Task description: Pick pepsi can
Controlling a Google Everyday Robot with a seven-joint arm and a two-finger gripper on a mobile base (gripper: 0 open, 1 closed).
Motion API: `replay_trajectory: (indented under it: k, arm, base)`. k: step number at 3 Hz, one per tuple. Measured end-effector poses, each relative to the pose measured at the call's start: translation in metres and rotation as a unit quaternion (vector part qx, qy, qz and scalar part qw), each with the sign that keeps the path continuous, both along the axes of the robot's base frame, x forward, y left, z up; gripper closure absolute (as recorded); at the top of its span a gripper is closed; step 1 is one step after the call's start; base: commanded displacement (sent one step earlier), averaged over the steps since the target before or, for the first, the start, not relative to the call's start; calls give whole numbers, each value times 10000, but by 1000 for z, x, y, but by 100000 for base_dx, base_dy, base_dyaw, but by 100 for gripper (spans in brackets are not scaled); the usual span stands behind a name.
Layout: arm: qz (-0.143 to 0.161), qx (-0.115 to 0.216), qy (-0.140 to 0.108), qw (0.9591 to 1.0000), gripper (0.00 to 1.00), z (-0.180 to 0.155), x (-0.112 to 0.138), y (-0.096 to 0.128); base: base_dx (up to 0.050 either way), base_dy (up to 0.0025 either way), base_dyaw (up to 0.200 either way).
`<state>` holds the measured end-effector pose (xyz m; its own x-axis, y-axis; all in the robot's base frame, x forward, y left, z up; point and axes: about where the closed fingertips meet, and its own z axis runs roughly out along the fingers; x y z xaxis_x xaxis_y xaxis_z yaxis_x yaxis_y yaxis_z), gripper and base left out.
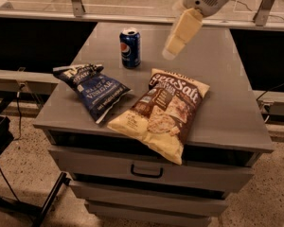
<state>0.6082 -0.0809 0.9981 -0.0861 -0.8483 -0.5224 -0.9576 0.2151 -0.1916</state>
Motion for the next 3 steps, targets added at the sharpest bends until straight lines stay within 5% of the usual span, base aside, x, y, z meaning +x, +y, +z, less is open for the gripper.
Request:
replay_trajectory:
  k: [3]
  arm:
    - [164,325,-2,9993,0,-4,23,28]
  base:
    - [0,0,0]
